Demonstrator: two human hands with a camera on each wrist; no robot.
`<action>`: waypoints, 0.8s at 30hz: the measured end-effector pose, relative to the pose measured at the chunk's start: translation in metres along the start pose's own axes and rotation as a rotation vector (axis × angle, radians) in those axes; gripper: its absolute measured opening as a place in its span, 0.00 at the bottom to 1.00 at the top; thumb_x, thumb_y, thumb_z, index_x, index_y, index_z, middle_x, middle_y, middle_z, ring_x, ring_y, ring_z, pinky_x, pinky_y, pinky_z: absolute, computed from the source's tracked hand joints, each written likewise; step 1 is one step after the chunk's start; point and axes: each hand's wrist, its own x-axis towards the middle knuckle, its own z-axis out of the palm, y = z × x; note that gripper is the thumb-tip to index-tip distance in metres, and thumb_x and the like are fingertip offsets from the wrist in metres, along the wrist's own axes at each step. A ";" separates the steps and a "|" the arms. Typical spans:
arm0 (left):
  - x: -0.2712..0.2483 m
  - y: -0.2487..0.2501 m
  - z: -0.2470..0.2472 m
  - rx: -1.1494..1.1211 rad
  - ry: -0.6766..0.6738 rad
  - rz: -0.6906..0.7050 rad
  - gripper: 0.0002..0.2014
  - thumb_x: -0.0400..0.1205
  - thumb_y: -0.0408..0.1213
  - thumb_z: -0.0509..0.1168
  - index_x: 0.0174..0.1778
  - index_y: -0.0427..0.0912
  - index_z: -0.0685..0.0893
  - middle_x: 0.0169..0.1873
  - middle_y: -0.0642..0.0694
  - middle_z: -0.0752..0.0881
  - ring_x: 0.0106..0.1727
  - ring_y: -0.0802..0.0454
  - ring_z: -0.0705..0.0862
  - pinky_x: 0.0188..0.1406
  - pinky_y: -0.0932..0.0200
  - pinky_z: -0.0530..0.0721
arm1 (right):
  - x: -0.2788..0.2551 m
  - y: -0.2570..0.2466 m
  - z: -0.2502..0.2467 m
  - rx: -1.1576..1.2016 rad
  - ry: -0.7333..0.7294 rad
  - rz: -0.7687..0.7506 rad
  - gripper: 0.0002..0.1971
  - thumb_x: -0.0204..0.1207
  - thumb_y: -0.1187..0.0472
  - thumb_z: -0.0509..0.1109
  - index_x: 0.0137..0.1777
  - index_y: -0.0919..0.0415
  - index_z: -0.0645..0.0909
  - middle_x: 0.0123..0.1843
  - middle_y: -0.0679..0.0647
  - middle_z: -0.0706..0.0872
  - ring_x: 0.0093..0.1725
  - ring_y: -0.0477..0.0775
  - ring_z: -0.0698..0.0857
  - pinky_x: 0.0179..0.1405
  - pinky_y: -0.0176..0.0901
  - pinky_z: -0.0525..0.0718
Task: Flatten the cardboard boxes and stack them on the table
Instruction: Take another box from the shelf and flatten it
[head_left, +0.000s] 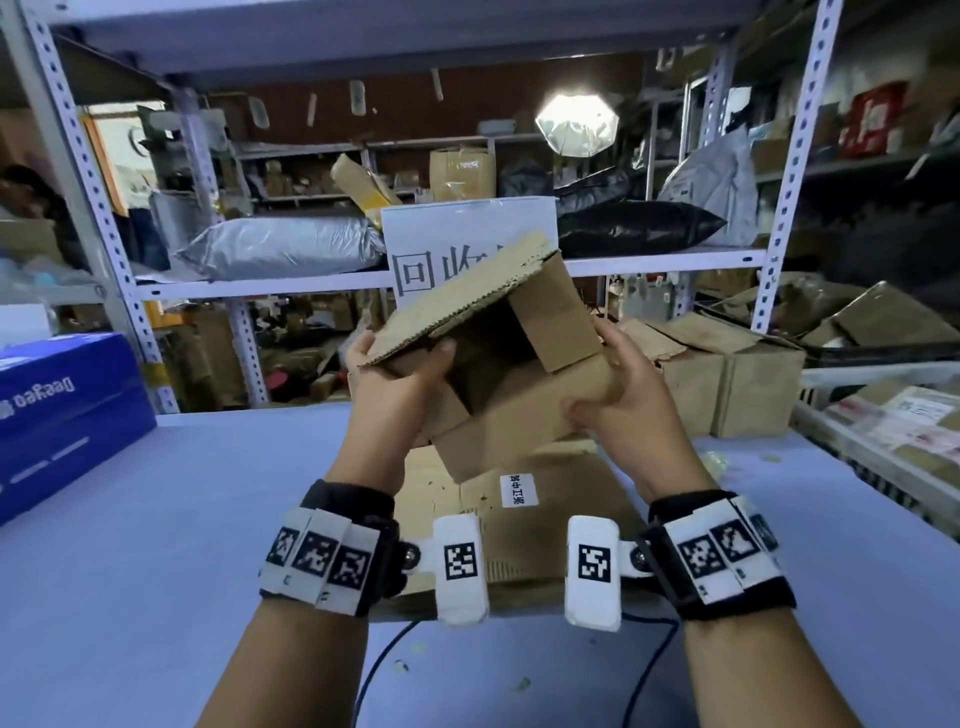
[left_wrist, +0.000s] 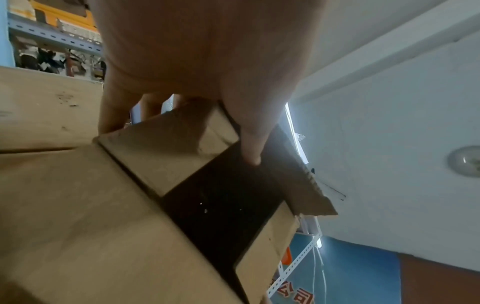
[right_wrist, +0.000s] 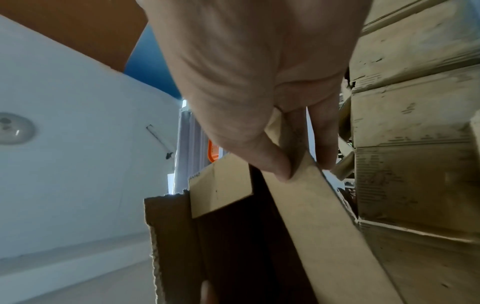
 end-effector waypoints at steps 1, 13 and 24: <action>0.000 -0.001 -0.001 0.010 0.023 0.020 0.43 0.75 0.45 0.81 0.79 0.52 0.61 0.76 0.47 0.75 0.71 0.52 0.81 0.72 0.38 0.82 | -0.001 0.000 0.003 -0.030 0.005 -0.007 0.44 0.67 0.80 0.73 0.78 0.42 0.71 0.66 0.45 0.87 0.63 0.51 0.87 0.62 0.67 0.86; -0.016 0.000 -0.021 0.178 -0.266 0.184 0.44 0.66 0.31 0.67 0.78 0.68 0.68 0.74 0.48 0.75 0.72 0.47 0.80 0.72 0.47 0.82 | -0.001 -0.008 0.015 -0.356 0.166 0.001 0.41 0.63 0.42 0.83 0.72 0.45 0.65 0.63 0.41 0.84 0.60 0.49 0.83 0.52 0.47 0.80; -0.004 -0.003 -0.061 0.042 -0.307 0.148 0.41 0.66 0.27 0.61 0.76 0.63 0.76 0.68 0.51 0.83 0.59 0.45 0.85 0.38 0.55 0.85 | 0.004 -0.012 0.003 -0.195 -0.014 0.078 0.18 0.77 0.62 0.62 0.44 0.36 0.87 0.38 0.34 0.89 0.40 0.35 0.85 0.40 0.43 0.78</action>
